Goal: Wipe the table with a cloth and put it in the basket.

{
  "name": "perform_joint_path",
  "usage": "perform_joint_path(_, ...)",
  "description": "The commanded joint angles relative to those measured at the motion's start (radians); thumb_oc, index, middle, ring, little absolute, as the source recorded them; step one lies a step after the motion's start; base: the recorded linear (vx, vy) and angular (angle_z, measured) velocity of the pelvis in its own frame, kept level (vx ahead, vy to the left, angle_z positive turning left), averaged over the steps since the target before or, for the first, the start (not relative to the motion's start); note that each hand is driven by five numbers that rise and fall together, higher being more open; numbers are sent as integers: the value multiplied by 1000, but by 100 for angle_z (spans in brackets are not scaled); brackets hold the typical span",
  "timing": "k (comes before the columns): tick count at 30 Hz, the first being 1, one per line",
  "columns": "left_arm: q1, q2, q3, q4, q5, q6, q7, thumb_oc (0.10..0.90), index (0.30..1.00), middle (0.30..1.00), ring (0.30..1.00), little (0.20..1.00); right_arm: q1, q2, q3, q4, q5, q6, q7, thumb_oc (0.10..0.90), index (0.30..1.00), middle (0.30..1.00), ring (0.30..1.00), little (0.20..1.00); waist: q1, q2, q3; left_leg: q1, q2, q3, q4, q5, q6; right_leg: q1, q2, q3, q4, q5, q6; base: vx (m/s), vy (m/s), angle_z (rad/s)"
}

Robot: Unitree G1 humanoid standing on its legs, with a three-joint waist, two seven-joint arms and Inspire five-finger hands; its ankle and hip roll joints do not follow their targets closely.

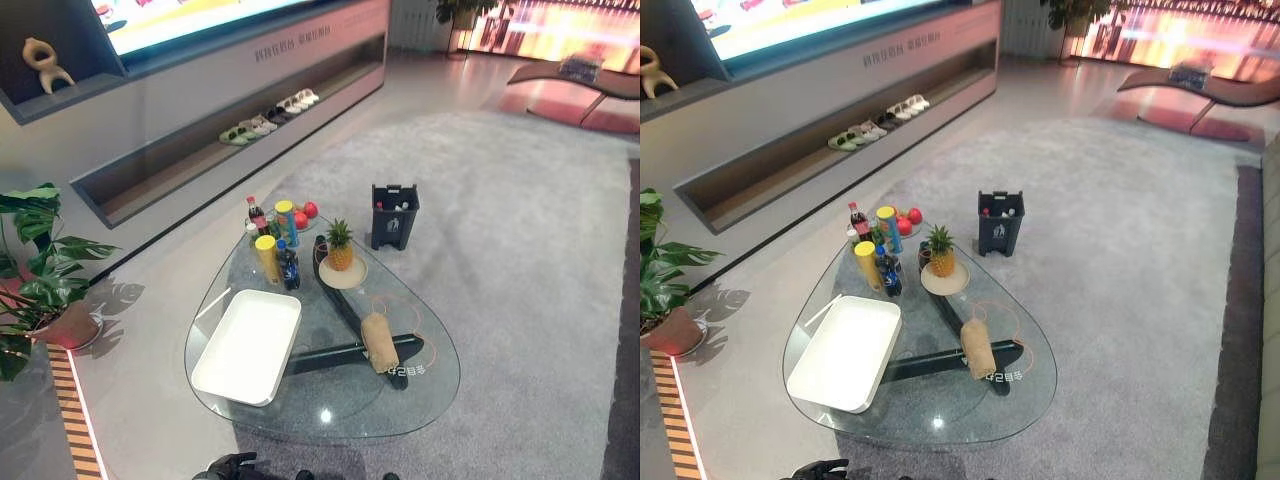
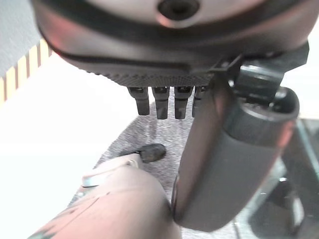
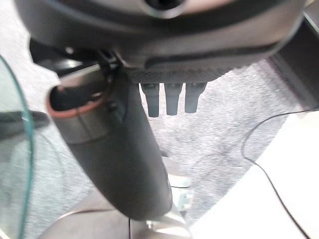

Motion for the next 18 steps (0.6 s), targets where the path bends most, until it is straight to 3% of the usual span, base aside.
perform_joint_path(1,-85,28,-11,13,-80,-50,19,800,900,900,900,900,-90,-4,21,12,39,21,-21,800,900,900,900,900,11,-33,113,-7,-33,25,-1,-39,14,-41,-31,9,-1,36,27,-91,7,4)
perform_joint_path(7,-153,52,-9,-41,-182,-112,32,800,900,900,900,900,-130,-31,44,0,62,6,-30,800,900,900,900,900,2,-17,207,-87,-47,6,-1,-10,17,-126,-23,21,23,46,14,-80,18,7)
perform_joint_path(12,-225,79,-21,-85,-241,-114,37,800,900,900,900,900,-191,-60,51,-26,123,1,-48,800,900,900,900,900,14,-9,295,-182,-55,-3,14,36,10,-253,-28,15,129,30,6,-112,10,1)
perform_joint_path(18,-276,122,-27,-95,-251,-88,34,800,900,900,900,900,-249,-75,72,-65,154,-3,-68,800,900,900,900,900,12,-29,353,-421,-91,-23,272,-7,17,-470,-27,26,330,-12,-7,-137,-58,6)
